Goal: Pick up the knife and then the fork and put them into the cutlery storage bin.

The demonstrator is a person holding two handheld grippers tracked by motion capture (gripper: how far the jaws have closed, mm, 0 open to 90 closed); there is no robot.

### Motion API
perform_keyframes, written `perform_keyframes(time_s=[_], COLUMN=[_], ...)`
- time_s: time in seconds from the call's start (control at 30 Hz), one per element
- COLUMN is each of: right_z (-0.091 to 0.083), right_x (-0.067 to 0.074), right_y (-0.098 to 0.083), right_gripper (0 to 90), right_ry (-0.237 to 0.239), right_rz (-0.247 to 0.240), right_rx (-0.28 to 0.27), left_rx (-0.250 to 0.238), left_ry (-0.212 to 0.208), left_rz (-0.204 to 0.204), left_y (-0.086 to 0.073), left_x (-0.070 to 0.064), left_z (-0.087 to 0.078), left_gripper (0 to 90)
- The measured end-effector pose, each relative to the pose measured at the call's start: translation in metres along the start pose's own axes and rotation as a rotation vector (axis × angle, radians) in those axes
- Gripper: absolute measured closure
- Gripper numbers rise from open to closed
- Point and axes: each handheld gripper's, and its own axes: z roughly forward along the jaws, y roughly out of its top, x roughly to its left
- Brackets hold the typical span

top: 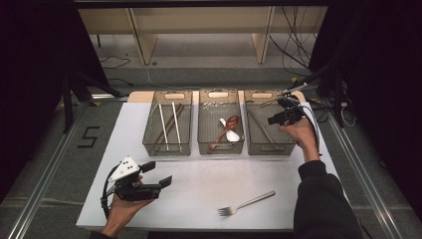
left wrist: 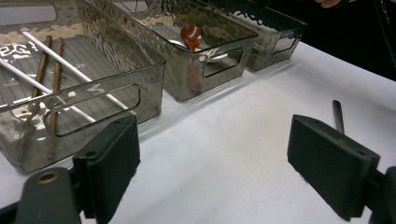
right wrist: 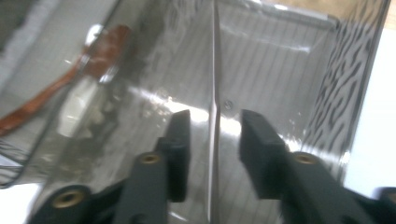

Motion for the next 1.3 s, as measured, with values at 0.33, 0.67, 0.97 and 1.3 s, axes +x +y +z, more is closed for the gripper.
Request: perform_keyframes(time_s=[0.33, 0.67, 0.97, 1.3], right_z=[-0.016, -0.043, -0.062, -0.063], right_x=[0.016, 0.042, 0.068, 0.09], right_y=[-0.001, -0.01, -0.022, -0.046], right_gripper=[36.8, 26.4, 23.7, 23.5], right_ry=[0.052, 0.133, 0.173, 0.216], right_rz=[-0.074, -0.2, -0.302, -0.389], right_rx=[-0.062, -0.115, -0.129, -0.07], left_rx=[0.001, -0.005, -0.012, -0.016], left_ry=[0.0, -0.001, -0.006, -0.008], left_rz=[-0.001, 0.001, -0.001, 0.005], left_y=[0.0, 0.0, 0.0, 0.0], left_x=[0.0, -0.001, 0.0, 0.0], left_z=[0.0, 0.0, -0.001, -0.001], left_gripper=[16.3, 16.2, 16.1, 16.0])
